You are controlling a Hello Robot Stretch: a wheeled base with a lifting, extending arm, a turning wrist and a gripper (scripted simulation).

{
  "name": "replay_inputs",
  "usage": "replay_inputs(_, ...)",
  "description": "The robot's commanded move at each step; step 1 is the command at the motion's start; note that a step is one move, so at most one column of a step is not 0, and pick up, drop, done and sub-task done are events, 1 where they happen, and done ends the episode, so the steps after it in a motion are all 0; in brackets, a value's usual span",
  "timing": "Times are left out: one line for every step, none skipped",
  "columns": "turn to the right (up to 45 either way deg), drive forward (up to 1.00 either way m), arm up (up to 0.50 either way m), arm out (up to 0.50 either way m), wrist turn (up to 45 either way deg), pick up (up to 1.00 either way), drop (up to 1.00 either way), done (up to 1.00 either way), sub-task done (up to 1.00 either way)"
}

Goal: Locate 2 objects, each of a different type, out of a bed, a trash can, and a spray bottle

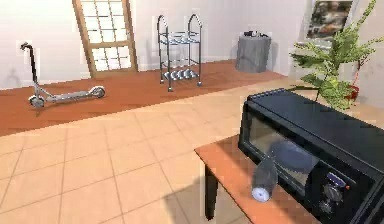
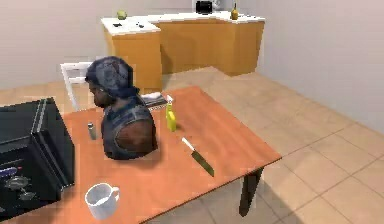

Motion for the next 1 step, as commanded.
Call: replay_inputs(-45.0,0.00,0.00,0.00,0.0,0.00,0.00,0.00,0.00)
